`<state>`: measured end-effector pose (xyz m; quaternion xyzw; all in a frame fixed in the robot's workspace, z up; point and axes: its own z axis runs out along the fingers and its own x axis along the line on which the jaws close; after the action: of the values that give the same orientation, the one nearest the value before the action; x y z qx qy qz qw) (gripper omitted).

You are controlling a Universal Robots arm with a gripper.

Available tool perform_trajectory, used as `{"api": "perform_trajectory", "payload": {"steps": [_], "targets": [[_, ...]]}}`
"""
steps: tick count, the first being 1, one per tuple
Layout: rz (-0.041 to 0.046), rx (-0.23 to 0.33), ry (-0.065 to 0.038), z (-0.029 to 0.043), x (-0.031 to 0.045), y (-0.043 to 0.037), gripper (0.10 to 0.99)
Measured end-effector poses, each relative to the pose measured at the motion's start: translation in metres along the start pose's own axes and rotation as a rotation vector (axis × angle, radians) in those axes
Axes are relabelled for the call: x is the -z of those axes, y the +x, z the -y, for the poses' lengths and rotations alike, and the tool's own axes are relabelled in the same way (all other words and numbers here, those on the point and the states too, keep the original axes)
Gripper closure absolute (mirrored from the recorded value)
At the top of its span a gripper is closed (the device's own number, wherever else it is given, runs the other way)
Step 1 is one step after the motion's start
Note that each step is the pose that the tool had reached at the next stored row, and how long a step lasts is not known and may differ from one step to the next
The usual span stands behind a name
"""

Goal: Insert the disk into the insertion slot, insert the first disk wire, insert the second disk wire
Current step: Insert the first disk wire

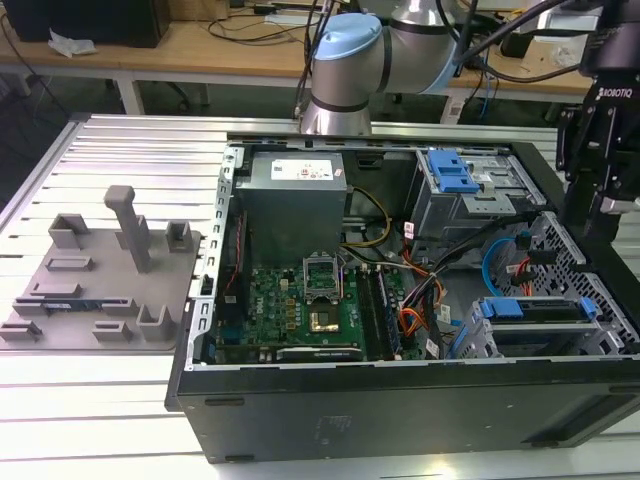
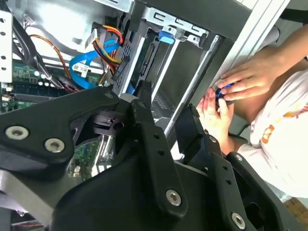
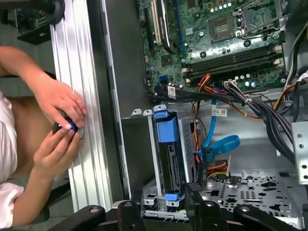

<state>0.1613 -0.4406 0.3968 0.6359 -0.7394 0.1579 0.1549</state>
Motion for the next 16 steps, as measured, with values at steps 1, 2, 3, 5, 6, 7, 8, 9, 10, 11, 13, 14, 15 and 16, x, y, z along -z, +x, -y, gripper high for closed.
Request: {"api": "perform_trajectory", "payload": {"steps": [1,2,3,5,6,7,8,9,10,11,13,14,15,16], "targets": [[0.0010,-0.006,0.005,-0.0003,-0.0006,-0.0003,0.620],[0.0022,-0.010,0.012,-0.0007,-0.0010,-0.0004,0.620],[0.0035,-0.014,0.021,-0.0018,-0.0011,-0.0003,0.620],[0.0085,-0.029,0.051,-0.0053,-0.0014,0.0001,0.620],[0.0128,-0.042,0.078,-0.0080,-0.0015,0.0003,0.620],[0.0164,-0.053,0.101,-0.0106,-0.0016,0.0006,0.620],[0.0183,-0.059,0.113,-0.0159,-0.0030,0.0008,0.620],[0.0185,-0.060,0.114,-0.0223,-0.0050,-0.0014,0.620],[0.0188,-0.060,0.114,-0.0243,-0.0053,-0.0046,0.620],[0.0191,-0.054,0.117,-0.0257,-0.0057,-0.0075,0.620],[0.0215,-0.035,0.125,-0.0260,-0.0071,-0.0084,0.620],[0.0232,-0.018,0.134,-0.0260,-0.0079,-0.0089,0.620],[0.0247,-0.003,0.140,-0.0261,-0.0085,-0.0092,0.620],[0.0263,0.010,0.146,-0.0261,-0.0092,-0.0096,0.620]]}}
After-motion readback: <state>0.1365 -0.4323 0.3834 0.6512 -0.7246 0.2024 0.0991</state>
